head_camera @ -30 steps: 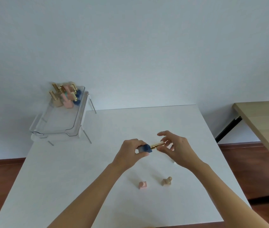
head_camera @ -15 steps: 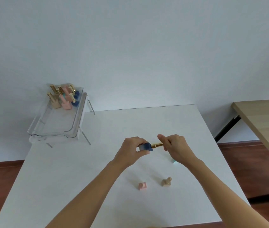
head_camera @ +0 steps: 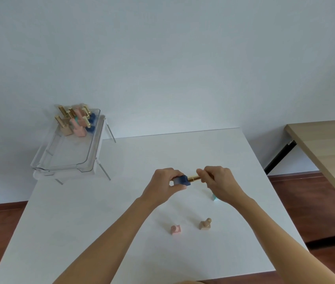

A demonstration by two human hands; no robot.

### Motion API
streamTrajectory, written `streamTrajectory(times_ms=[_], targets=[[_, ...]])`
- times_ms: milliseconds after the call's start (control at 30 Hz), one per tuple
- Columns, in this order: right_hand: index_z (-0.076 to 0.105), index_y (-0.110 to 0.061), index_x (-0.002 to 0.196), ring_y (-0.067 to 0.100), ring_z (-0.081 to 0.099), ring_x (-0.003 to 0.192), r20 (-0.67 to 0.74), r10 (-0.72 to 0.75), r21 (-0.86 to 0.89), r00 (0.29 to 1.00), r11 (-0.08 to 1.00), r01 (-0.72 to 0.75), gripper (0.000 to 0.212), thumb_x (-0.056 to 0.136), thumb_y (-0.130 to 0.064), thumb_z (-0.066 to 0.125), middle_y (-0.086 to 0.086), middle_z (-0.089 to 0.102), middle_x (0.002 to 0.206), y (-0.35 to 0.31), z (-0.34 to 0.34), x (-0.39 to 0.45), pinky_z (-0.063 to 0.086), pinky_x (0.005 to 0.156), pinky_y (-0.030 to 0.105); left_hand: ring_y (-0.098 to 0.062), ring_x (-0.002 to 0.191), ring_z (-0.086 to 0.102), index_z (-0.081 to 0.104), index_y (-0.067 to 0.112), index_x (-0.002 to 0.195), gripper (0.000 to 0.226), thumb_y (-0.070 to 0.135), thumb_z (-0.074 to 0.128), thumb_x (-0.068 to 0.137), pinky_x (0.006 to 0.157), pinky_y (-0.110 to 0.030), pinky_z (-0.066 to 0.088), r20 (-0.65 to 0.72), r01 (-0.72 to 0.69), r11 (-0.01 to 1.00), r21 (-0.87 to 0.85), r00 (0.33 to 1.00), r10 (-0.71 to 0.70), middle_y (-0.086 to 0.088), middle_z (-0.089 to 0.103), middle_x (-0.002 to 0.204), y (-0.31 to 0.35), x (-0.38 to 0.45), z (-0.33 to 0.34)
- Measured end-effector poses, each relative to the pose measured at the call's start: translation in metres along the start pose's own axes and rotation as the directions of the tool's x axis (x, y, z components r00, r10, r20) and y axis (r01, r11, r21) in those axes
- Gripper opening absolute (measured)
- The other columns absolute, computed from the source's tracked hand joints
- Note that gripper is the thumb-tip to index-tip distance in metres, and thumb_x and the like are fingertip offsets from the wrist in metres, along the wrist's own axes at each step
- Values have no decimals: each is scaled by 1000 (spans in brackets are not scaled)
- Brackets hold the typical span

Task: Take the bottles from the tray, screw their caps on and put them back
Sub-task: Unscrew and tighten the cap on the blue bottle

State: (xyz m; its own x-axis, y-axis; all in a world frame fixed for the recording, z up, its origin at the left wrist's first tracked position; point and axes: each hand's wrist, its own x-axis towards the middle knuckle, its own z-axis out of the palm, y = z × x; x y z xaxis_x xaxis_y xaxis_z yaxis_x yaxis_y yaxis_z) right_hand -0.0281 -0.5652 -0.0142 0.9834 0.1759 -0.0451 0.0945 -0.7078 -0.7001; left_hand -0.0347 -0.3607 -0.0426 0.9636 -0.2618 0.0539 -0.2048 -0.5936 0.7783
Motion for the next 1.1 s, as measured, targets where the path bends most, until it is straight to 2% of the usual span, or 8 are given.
streamTrajectory(times_ms=[67,167,300,400,567,867,1000,1100], targets=[[56,-6,55,12,36,43,-26,62,10,998,998,-61,55,94,-43,45,-2,42,41,0,1,0,32,47,22,-9,82,63,72,30,97,20,29,77,78,82,-38,56,4,-16,1000,11,1000,16,7,70,85,2,0,1],[64,-12,60,9,47,44,-9,90,17,996,996,-90,57,92,-54,44,-4,56,47,1,-2,-1,37,48,19,-9,82,63,72,28,97,20,28,77,78,83,-38,56,11,-5,1000,16,1000,5,7,69,85,3,0,1],[67,-32,94,2,59,66,23,-47,94,999,995,45,11,84,-33,69,-9,69,78,2,-9,-8,45,59,11,-10,82,63,72,30,95,18,29,77,77,83,-40,56,11,25,1000,2,1000,-25,4,70,84,2,-1,1],[70,-25,90,7,55,64,-19,-80,92,997,992,81,13,82,-15,72,-2,70,77,2,-7,-11,43,61,11,-10,82,63,72,31,94,17,29,77,78,82,-39,56,14,15,1000,4,1000,-15,5,70,84,3,-1,1],[71,-14,87,7,43,47,-53,-73,58,996,995,76,5,83,-16,71,4,64,61,0,-5,-10,38,50,12,-10,82,63,72,30,94,17,28,77,78,83,-38,57,28,18,1000,3,999,-18,5,70,84,4,-2,4],[69,-14,79,10,33,43,-136,-10,56,991,998,18,6,84,-16,68,-1,44,49,2,4,-10,33,46,15,-12,82,63,72,30,94,15,29,75,80,81,-39,56,16,9,1000,3,1000,-9,4,69,84,3,-2,10],[70,-15,81,18,48,48,-78,24,106,997,994,-16,4,84,-16,68,11,58,56,6,7,-11,40,50,16,-11,84,65,73,29,94,17,29,77,78,83,-37,56,36,48,999,-23,998,-47,4,72,86,-4,-5,14],[70,-14,82,11,59,50,-31,49,147,998,988,-44,4,84,-15,68,12,66,63,13,14,-12,42,48,8,-9,86,68,73,24,98,22,24,78,77,86,-32,57,83,93,995,-47,993,-89,4,73,92,-13,-11,19]])
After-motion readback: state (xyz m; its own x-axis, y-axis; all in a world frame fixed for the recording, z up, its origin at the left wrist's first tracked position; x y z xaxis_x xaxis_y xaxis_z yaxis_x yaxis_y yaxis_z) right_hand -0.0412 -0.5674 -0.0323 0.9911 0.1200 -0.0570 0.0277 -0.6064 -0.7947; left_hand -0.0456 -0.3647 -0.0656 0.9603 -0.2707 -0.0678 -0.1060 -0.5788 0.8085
